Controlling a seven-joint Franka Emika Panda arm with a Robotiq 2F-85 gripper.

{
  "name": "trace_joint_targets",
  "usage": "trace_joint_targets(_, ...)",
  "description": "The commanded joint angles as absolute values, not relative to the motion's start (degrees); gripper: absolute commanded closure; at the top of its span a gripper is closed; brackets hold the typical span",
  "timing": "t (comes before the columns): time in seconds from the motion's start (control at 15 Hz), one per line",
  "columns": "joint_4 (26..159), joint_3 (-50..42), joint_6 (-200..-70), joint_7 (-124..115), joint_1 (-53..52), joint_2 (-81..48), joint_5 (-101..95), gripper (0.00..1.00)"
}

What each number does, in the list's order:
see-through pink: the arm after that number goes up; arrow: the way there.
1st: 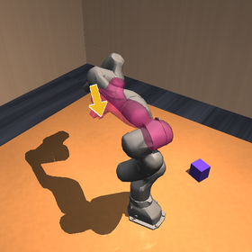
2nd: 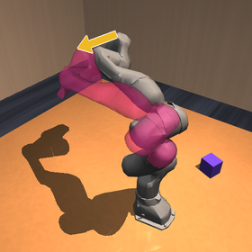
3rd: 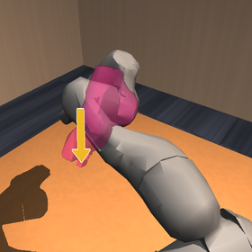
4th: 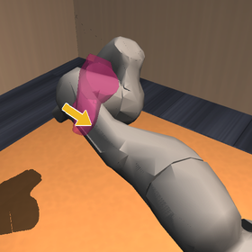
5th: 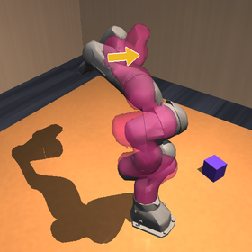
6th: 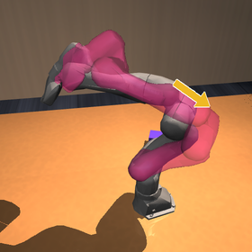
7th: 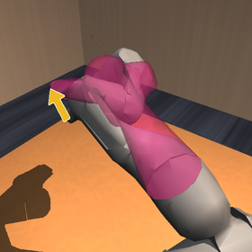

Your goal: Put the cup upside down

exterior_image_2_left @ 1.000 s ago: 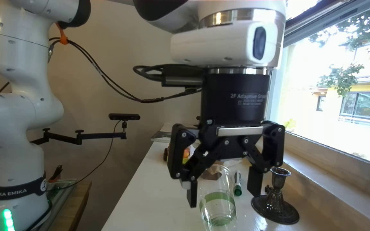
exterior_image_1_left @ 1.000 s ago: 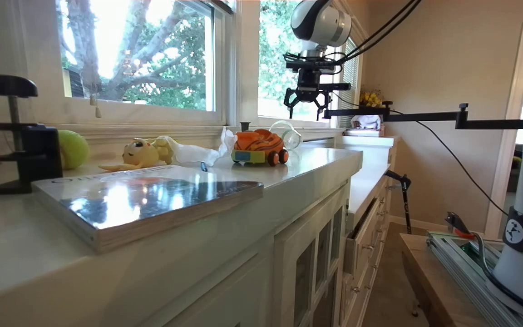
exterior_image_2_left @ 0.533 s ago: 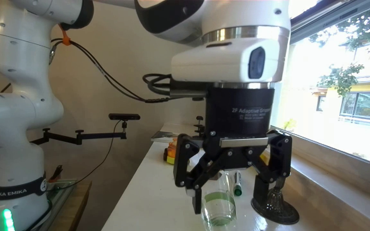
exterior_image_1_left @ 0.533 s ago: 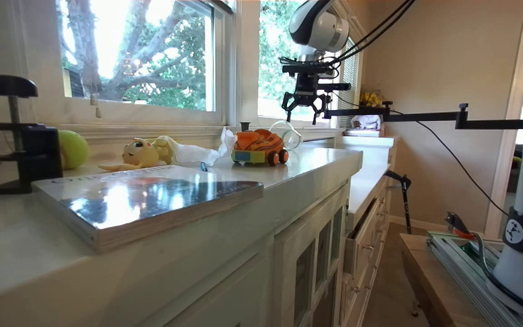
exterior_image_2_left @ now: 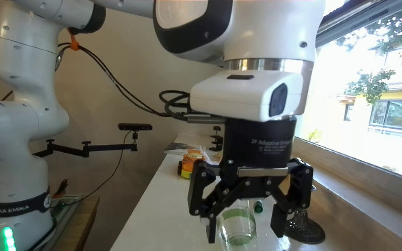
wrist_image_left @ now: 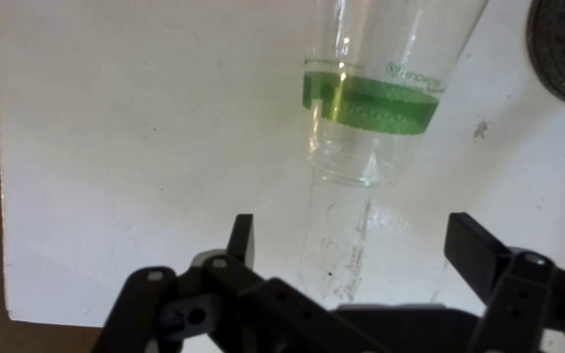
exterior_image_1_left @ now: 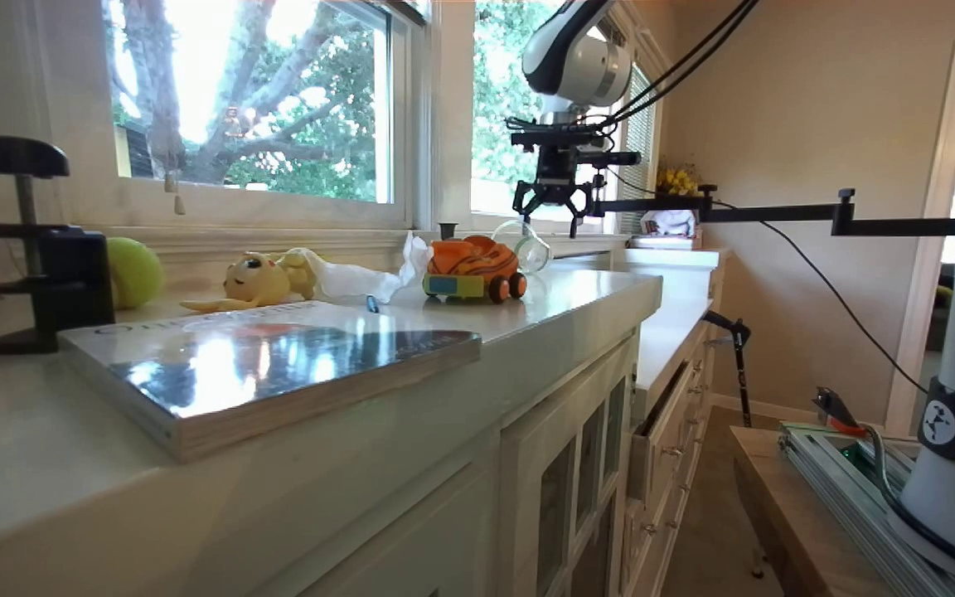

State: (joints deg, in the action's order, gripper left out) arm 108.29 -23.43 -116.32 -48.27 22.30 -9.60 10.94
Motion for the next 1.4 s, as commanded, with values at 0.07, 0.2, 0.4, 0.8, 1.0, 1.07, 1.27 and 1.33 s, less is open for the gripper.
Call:
trace_joint_targets(0.07, 109.8, -23.2, -118.3, -47.8, 22.6, -9.7, 13.6, 0.00)
trace_joint_targets(0.2, 110.3, -23.2, -118.8, -47.6, 22.7, -9.9, 14.2, 0.00)
trace_joint_targets(0.4, 110.9, -23.2, -119.8, -47.4, 22.8, -10.1, 15.2, 0.00)
trace_joint_targets(0.8, 111.5, -23.1, -120.9, -46.6, 22.8, -10.3, 16.0, 0.00)
trace_joint_targets(1.0, 111.1, -22.9, -120.3, -45.5, 22.9, -10.5, 16.0, 0.00)
trace_joint_targets(1.07, 111.0, -22.9, -120.0, -44.8, 22.9, -10.6, 16.0, 0.00)
trace_joint_targets(1.27, 110.8, -22.6, -119.7, -42.8, 22.9, -10.7, 16.2, 0.00)
trace_joint_targets(1.33, 110.8, -22.5, -119.6, -42.4, 22.8, -10.8, 16.3, 0.00)
